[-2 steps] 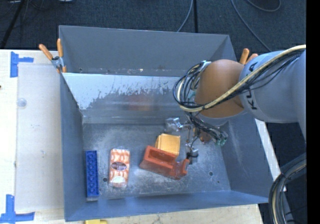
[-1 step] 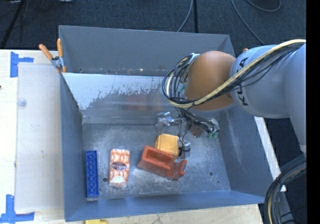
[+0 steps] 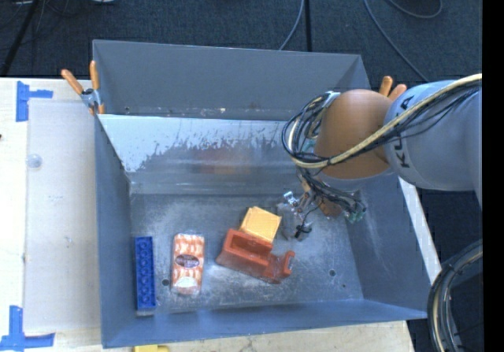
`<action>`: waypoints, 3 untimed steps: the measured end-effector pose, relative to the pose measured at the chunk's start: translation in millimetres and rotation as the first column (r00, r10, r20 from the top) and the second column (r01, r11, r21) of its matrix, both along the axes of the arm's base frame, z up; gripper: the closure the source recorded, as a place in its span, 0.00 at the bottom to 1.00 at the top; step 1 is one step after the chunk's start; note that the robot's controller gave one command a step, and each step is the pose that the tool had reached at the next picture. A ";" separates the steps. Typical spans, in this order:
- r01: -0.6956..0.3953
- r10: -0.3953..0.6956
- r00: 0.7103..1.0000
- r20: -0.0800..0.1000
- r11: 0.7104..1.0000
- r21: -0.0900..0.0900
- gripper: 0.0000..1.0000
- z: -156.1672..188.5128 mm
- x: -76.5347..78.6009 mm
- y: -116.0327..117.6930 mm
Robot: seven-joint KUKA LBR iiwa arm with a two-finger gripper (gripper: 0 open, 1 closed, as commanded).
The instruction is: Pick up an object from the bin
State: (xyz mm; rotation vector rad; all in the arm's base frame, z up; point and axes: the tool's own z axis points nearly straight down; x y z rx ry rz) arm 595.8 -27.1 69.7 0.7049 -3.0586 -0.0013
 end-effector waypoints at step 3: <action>-0.048 0.048 0.999 0.001 0.999 0.000 0.00 -0.1 2.7 23.7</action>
Offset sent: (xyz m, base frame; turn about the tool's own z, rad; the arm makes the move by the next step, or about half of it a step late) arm 0.0000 0.0000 0.0000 0.0000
